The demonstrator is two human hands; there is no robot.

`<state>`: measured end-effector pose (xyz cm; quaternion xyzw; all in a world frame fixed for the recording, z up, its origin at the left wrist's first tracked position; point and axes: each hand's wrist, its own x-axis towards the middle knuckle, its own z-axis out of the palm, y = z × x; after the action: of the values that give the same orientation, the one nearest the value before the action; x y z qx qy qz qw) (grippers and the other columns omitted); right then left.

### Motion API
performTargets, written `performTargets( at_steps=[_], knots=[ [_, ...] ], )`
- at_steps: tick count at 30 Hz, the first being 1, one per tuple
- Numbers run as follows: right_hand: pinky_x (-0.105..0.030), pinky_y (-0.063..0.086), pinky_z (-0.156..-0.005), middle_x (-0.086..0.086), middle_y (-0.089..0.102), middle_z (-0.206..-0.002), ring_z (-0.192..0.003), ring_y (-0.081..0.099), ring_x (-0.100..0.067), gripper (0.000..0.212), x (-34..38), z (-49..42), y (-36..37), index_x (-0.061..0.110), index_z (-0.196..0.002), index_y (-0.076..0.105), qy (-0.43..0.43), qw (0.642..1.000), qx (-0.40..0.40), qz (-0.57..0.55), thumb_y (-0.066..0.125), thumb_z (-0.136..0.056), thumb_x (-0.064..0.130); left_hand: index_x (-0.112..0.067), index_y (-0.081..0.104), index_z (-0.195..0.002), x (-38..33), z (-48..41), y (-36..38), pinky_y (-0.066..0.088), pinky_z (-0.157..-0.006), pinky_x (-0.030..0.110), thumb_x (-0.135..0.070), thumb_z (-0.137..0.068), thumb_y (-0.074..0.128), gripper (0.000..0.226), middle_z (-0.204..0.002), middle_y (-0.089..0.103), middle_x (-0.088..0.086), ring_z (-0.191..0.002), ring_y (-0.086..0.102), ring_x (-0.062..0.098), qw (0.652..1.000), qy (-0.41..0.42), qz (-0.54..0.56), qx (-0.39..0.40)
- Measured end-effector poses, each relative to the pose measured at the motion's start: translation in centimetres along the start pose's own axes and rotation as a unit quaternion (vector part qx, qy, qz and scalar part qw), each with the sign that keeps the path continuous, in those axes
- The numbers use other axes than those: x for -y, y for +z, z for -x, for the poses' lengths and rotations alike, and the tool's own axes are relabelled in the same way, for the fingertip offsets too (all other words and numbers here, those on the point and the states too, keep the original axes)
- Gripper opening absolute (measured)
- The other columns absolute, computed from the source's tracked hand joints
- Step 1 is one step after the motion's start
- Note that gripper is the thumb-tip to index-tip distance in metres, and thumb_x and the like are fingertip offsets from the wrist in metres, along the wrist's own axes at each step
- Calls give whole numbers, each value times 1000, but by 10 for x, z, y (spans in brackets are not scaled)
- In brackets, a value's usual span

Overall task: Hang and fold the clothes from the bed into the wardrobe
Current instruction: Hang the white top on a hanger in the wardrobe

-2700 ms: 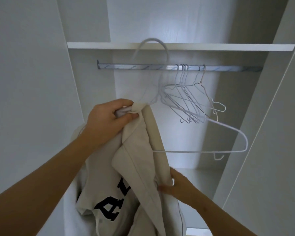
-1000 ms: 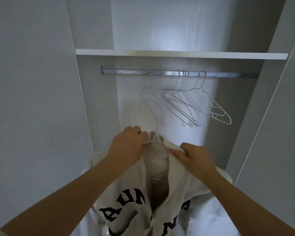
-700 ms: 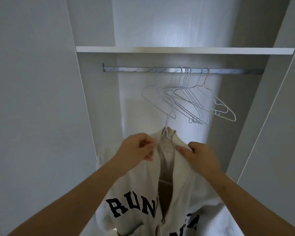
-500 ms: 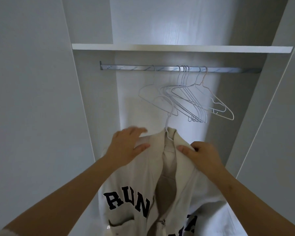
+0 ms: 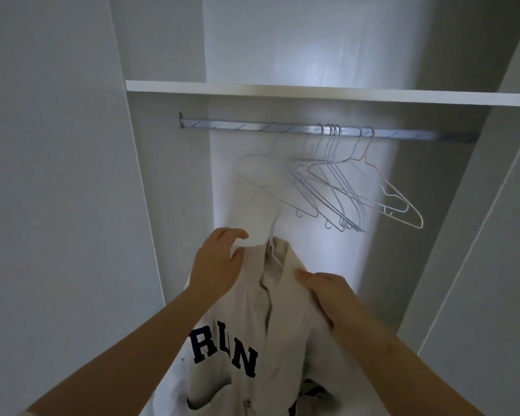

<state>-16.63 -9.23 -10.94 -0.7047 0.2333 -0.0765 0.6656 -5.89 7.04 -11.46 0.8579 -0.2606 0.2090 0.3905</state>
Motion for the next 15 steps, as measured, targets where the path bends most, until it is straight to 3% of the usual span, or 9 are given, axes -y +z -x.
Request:
performTargets(
  at_steps=[4, 9, 12, 15],
  knots=[
    [-34, 44, -79, -24, 63, -105, -89, 56, -28, 35, 15, -32, 48, -6, -110, 61, 48, 998, 33, -1, 51, -93, 23, -19, 60, -111, 27, -17, -16, 37, -76, 16, -11, -91, 54, 22, -112, 54, -3, -84, 53, 6, 994, -101, 32, -18],
    [-33, 35, -71, -14, 48, -86, -80, 44, -25, 19, 51, -88, 87, 5, -81, 50, 66, 997, 18, -36, 40, -92, 17, -23, 59, -106, 62, -71, -42, 36, -68, 17, -17, -91, 54, 17, -103, 55, -7, -85, 52, 6, 979, -184, 85, -24],
    [-32, 35, -64, -13, 44, -71, -67, 43, -24, 22, 78, -127, 113, 8, -69, 44, 66, 995, -6, -77, 40, -90, 14, -22, 58, -100, 83, -113, -47, 39, -76, 23, -15, -91, 53, 13, -103, 57, -2, -94, 56, 15, 967, -210, 143, -12],
    [-26, 31, -52, -11, 40, -59, -53, 37, -22, 29, 112, -165, 144, 9, -61, 43, 59, 992, -11, -107, 40, -90, 10, -21, 58, -97, 105, -162, -47, 42, -73, 24, -13, -91, 54, 11, -100, 59, 1, -89, 55, 16, 952, -232, 198, -25]
  ],
)
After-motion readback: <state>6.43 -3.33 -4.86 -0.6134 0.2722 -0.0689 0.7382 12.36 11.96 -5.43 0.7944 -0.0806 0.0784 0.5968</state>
